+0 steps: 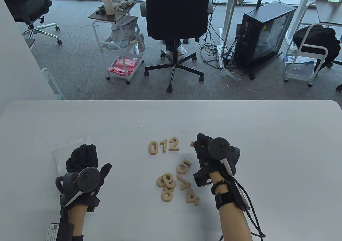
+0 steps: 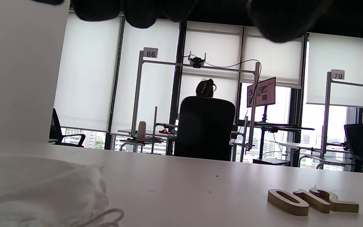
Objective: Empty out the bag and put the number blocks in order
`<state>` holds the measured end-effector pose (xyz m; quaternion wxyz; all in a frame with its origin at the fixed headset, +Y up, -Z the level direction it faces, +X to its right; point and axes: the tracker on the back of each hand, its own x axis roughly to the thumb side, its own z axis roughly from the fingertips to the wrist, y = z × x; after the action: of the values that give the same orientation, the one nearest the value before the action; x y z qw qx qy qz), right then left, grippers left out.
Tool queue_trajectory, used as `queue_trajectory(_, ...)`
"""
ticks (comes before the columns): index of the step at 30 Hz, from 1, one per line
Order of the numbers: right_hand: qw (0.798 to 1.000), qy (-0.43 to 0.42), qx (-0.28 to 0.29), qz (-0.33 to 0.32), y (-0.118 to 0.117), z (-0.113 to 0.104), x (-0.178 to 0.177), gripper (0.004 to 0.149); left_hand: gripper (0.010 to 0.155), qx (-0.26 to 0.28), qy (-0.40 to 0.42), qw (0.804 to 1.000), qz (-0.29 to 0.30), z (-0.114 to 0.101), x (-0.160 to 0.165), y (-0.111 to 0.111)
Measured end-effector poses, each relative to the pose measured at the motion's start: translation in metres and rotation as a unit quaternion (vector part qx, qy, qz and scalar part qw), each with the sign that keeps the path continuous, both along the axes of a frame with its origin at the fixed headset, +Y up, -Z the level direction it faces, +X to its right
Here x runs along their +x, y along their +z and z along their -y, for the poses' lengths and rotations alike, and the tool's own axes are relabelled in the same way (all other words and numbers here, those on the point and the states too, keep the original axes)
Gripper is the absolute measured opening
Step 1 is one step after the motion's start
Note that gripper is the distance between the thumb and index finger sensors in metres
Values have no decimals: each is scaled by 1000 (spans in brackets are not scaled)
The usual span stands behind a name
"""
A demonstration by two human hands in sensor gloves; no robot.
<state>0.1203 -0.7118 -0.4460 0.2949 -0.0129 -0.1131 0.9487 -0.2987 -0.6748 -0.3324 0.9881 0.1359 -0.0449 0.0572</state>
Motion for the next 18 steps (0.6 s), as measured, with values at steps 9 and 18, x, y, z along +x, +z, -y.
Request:
queue_trajectory(9, 991, 132, -32, 15, -48, 17, -37, 42, 87, -2, -1, 1000, -3, 0, -1, 0)
queue_trajectory(18, 971, 230, -51, 33, -69, 31, -57, 43, 88, -3, -2, 1000, -5, -1, -2, 0)
